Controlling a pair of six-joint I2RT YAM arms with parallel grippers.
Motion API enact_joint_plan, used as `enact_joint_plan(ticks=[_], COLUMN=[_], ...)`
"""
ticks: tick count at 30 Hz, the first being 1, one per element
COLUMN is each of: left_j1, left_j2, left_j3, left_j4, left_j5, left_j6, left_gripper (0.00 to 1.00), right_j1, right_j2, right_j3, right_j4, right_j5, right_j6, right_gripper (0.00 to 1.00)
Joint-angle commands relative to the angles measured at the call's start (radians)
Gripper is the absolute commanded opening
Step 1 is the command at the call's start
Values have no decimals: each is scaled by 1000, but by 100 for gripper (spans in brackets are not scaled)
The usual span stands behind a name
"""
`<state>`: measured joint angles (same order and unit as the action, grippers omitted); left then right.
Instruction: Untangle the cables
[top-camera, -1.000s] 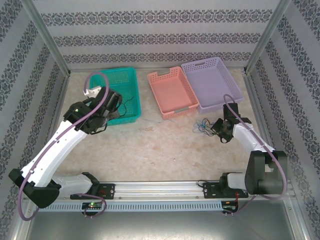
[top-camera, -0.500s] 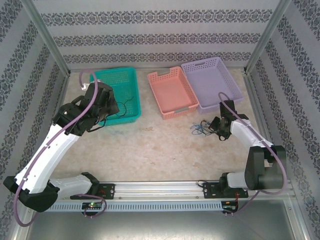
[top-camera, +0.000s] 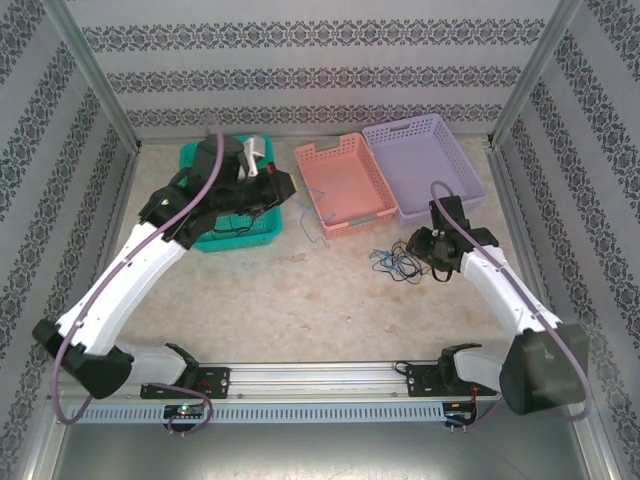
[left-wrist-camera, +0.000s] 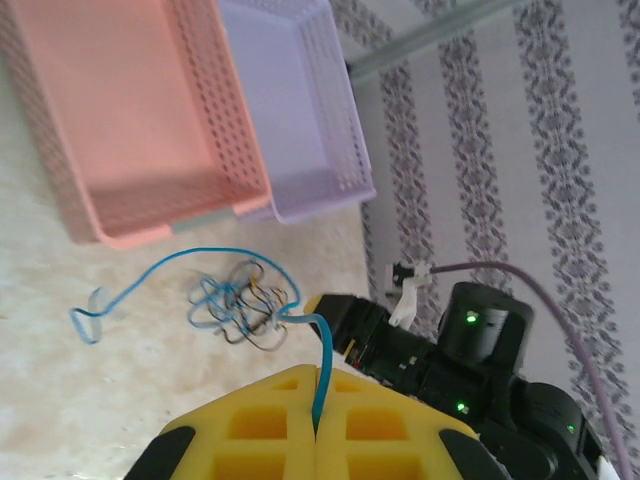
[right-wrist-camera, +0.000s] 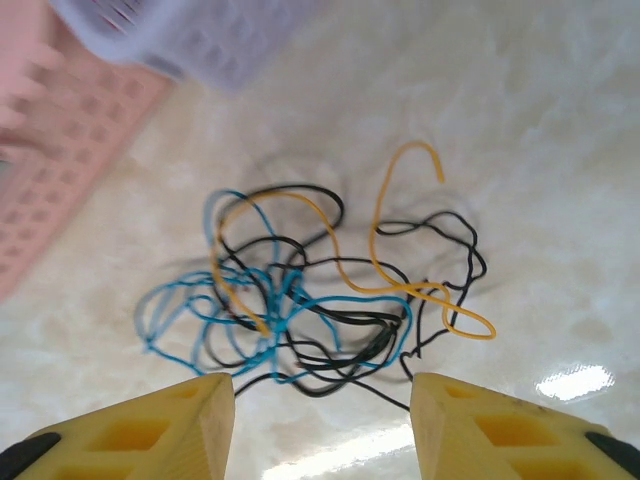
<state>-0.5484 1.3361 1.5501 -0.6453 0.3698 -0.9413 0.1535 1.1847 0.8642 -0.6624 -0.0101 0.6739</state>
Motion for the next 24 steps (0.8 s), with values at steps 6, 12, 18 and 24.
enact_joint_plan(ticks=[6,12,18,24], left_j1=[-14,-35,-47,-47], left_j2=[108,174,175,86], left_j3=[18,-7,-104,-360], left_j4=[138,96,-175,-212], left_j5=[247,369,320,214], left_j6=[-30,101,366,473], left_gripper=[0,0,0,0], right_j1=[10,87,257,374], right_j2=[-93,-106,-77,21], right_j3=[122,108,33,-108], right_j4=[-99,-91,-35,123], right_j5=[-58,-111,-51,-99], right_j6=[35,162,301,556], right_gripper=[52,50,50,46])
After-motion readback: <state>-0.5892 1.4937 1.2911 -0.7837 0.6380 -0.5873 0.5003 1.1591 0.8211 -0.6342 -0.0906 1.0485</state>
